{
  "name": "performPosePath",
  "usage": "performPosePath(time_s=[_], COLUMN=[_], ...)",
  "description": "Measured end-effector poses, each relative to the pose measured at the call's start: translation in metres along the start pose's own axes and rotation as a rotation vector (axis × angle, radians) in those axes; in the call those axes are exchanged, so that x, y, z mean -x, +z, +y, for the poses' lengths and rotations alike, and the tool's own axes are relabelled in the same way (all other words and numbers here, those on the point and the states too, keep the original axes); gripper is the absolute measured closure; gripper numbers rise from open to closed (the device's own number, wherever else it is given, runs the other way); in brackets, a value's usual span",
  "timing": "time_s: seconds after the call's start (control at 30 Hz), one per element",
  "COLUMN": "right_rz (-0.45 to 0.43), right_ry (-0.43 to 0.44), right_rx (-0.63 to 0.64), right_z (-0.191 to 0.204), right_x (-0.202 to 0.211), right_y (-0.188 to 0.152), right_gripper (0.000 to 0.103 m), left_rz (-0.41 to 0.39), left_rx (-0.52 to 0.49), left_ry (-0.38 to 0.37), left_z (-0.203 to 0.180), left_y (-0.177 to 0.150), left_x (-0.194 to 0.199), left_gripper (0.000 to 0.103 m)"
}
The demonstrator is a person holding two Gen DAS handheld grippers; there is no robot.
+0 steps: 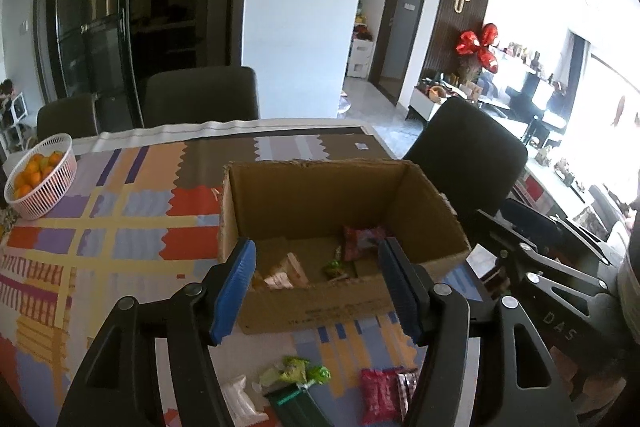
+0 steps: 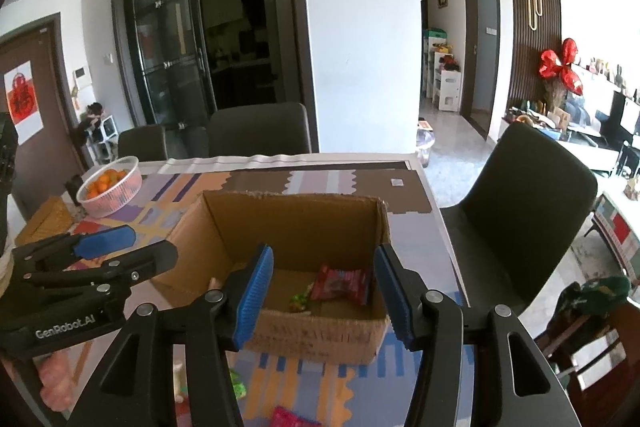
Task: Organize snacks
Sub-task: 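Move both grippers back toward the remaining snacks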
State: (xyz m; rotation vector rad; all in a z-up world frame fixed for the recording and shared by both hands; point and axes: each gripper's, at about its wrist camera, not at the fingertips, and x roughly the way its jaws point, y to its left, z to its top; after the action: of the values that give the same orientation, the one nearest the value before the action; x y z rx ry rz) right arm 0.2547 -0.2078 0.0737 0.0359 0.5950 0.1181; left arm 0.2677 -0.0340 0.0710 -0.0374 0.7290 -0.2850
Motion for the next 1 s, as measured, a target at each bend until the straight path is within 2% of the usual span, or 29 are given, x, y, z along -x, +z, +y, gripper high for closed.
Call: performPosePath(time_s=[0.43, 0.63, 1.0], right_rz=[-0.019, 0.004, 0.102], right_ry=[-0.005, -0.024, -0.059], right_rx=[-0.013, -0.027, -0.035], right_z=[-0.017, -0.026, -0.039], right_x=[0.044, 0.052, 0.047], right_y=[-0.031, -0.052, -0.099], right_gripper=[0.049, 0.047, 0.047], left_rz=[-0.014, 0.023, 0.135], left_rx=[-0.079, -0.105, -0.121], left_ry=[-0.035, -0.036, -0.032], left_z=[-0.036, -0.045, -0.05], left_y=[-0.038, -0.061, -0.11], left_x=[0.034, 0.032, 0.011], left_gripper=[0.04, 0.04, 0.04])
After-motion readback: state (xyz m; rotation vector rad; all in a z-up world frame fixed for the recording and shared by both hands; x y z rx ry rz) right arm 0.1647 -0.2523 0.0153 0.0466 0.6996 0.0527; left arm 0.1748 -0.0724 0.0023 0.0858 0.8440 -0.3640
